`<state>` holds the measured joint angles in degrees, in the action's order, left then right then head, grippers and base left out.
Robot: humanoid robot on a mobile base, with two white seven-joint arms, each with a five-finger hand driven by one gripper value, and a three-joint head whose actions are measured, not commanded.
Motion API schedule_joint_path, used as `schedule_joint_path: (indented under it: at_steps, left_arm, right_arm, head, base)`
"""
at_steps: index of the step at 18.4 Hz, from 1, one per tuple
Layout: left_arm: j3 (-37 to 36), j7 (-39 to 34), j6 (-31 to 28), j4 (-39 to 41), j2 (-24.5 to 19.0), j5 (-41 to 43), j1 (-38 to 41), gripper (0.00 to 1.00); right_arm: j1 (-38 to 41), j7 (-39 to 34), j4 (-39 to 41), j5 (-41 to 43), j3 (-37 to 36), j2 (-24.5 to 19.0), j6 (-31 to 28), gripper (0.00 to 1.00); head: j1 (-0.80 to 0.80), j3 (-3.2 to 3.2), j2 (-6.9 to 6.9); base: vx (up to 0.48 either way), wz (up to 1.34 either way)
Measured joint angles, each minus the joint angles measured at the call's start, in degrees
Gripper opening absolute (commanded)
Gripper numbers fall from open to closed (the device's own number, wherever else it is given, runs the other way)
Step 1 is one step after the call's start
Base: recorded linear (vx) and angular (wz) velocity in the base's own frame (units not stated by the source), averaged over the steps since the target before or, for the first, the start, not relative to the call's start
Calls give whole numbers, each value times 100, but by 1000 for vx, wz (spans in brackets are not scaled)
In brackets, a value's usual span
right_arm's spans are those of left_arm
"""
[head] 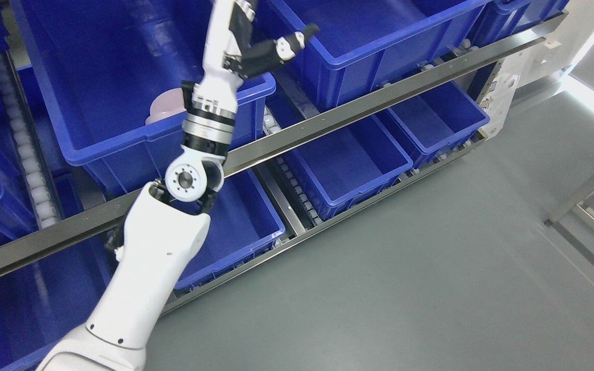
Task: Stack pink IKEA bowls on left shelf middle
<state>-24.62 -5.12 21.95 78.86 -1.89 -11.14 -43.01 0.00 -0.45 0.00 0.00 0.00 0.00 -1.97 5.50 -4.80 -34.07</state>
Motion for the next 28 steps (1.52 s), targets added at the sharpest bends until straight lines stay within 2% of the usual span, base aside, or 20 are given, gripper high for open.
schedule_joint_path:
  at_steps: [6,11,18,22,24,28]
  left_arm:
    - [-964,337,5,376,86,-178,955,97]
    - [-1097,369,-12,549,123,-227,2001,97]
    - [-400,396,-17,713,156,-274,2936,97]
    - [142,688,-20,795,166,-289,3244,97]
    - [372,889,-35,836,171,-292,3357,97]
    - [743,1028,-11,920,176,-298,3544,97]
  right_arm:
    - [0,-18,0,0,0,0,-2,100]
    - [0,-6,0,0,0,0,-20,100]
    - [0,6,0,0,0,0,-10,100]
    - [0,7,0,-7,0,0,-4,100]
    - [0,8,0,-359,0,0,-3,100]
    - [0,9,0,-164,0,0,-2,100]
  head:
    - [0,0,0]
    - [0,0,0]
    - [0,0,0]
    - [0,0,0]
    - [0,0,0]
    - [0,0,0]
  base:
    - [0,-7]
    - [0,0]
    - [0,0]
    - [0,0]
    - [0,0]
    - [0,0]
